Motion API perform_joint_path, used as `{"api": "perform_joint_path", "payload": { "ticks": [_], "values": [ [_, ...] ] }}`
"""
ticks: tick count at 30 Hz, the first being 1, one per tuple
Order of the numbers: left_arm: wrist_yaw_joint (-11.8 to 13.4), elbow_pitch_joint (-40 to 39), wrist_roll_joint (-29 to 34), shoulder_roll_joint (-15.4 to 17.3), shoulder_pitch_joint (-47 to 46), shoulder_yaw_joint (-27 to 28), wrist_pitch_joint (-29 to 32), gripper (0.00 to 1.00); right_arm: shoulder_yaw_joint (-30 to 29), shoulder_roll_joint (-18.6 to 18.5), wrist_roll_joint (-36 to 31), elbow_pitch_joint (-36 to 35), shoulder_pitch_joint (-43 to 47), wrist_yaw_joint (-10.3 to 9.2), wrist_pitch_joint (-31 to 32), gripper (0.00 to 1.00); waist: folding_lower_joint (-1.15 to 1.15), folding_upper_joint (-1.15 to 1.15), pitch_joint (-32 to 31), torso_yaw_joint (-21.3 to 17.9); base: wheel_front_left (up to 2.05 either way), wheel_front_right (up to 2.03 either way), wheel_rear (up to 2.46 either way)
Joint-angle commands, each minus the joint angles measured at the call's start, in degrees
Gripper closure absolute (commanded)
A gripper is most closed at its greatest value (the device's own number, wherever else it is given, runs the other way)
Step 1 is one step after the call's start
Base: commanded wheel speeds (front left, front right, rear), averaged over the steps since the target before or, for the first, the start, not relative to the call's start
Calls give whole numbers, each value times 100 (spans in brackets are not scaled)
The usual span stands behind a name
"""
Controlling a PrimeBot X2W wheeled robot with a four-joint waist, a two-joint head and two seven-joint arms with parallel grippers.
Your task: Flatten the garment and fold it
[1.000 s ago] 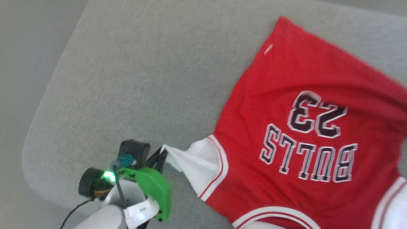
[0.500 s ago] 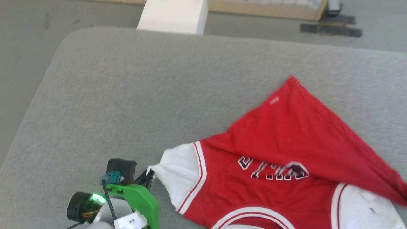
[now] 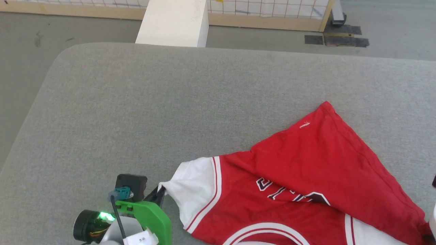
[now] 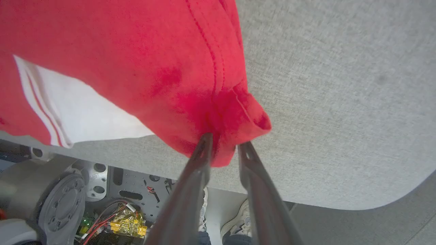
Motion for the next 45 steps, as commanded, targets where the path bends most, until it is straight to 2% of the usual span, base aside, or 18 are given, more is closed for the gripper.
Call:
{"api": "perform_joint_path", "payload": {
  "ticks": [1,6,12,16,22,30,40,41,42,43,45],
  "values": [
    [5,22,-17,-10,-69,14,-28,100,-55,15,23,-142,-102,-8,58,0,0,0,58,54,0,0,0],
    [-13,-2,18,-29,-161,19,-47,100,-76,-144,339,-647,-659,-8,305,0,0,0,187,188,0,0,0],
    [-52,-108,119,-119,-372,-10,-74,100,250,-341,601,-971,-1823,-8,677,0,0,0,533,514,0,0,0],
    [-59,-198,208,-218,-538,-25,-119,100,694,-346,490,-729,-2711,-8,774,0,0,0,880,786,0,0,0],
    [-85,-239,320,-436,-752,-75,-233,100,1341,-321,34,77,-3778,-8,828,0,0,0,1386,1231,0,0,0],
    [-133,-126,378,-698,-874,-141,-418,100,1850,-480,-217,885,-4278,-8,796,0,0,0,1733,1606,0,0,0],
    [-162,-2,373,-838,-920,-163,-553,100,2311,-702,-434,1251,-3960,-8,785,0,0,0,1909,1725,0,0,0],
    [-161,4,372,-838,-919,-162,-558,100,2291,-689,-430,1271,-3920,-8,793,6,0,0,1923,1720,0,0,0],
    [-161,9,371,-838,-919,-162,-562,100,2278,-677,-434,1281,-3880,-8,803,70,0,0,1934,1715,0,0,0],
    [-162,15,371,-838,-919,-163,-566,100,2279,-669,-436,1278,-3847,-8,812,100,0,0,1938,1710,0,0,0],
    [-163,30,364,-836,-919,-161,-569,100,2283,-659,-443,1261,-3775,-8,826,100,0,0,1934,1690,0,0,0]
  ]
}}
